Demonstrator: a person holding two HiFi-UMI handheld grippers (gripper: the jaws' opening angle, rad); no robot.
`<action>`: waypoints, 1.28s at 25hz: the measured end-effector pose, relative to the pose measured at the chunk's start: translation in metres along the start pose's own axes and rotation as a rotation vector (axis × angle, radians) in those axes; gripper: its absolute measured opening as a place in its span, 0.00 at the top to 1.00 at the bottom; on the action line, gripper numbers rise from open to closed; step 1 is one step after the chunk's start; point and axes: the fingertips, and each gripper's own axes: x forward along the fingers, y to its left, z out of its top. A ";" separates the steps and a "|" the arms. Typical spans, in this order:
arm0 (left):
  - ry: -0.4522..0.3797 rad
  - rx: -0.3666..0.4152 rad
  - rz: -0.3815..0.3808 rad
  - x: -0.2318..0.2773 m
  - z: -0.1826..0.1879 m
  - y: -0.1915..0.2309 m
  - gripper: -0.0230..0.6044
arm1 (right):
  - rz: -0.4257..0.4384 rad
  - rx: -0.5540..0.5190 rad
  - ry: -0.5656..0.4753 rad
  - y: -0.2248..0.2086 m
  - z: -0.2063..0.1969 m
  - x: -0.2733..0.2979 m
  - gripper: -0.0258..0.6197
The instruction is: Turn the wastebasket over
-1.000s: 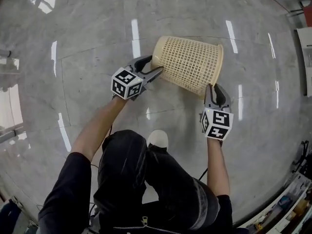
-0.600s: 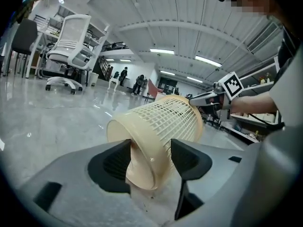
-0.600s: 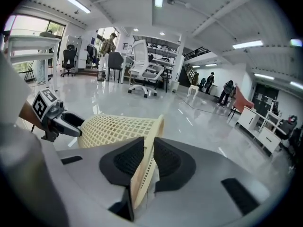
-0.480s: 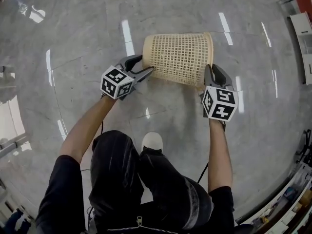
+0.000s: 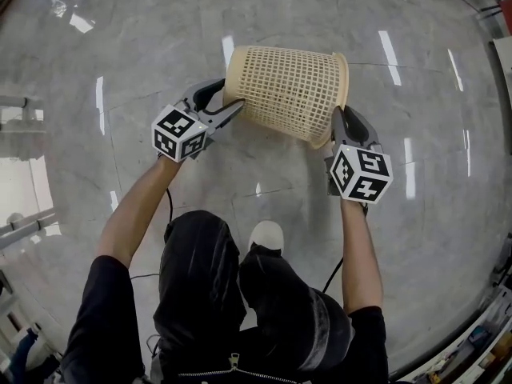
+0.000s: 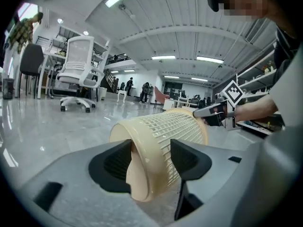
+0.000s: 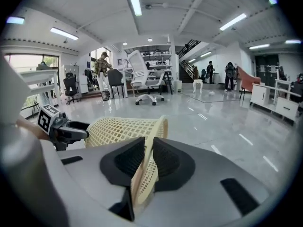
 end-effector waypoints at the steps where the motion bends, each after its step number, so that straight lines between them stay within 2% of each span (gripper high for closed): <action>1: -0.005 0.022 0.018 -0.013 0.010 0.009 0.56 | 0.022 0.016 -0.004 0.011 0.001 0.005 0.87; 7: -0.109 0.066 0.101 -0.075 0.079 0.040 0.58 | 0.131 0.066 0.046 0.071 -0.020 0.028 0.84; 11: -0.119 0.124 0.111 -0.085 0.094 0.030 0.63 | 0.136 0.080 0.094 0.084 -0.052 0.038 0.83; 15: -0.112 0.182 0.065 -0.073 0.098 -0.002 0.66 | 0.088 0.036 0.180 0.066 -0.078 0.041 0.83; 20: -0.118 0.099 -0.020 -0.046 0.095 -0.040 0.66 | -0.046 -0.164 0.255 0.030 -0.103 0.028 0.82; 22: -0.122 0.094 -0.053 -0.033 0.095 -0.056 0.66 | -0.088 -0.197 0.265 0.015 -0.108 0.019 0.83; 26: -0.160 0.069 -0.123 -0.011 0.109 -0.085 0.66 | -0.119 -0.180 0.295 -0.007 -0.120 0.006 0.83; 29: -0.175 0.063 -0.158 0.006 0.117 -0.101 0.67 | -0.134 -0.110 0.212 -0.015 -0.103 -0.010 0.84; 32: -0.185 0.018 -0.188 0.020 0.120 -0.116 0.70 | -0.124 -0.076 0.164 -0.016 -0.077 -0.018 0.88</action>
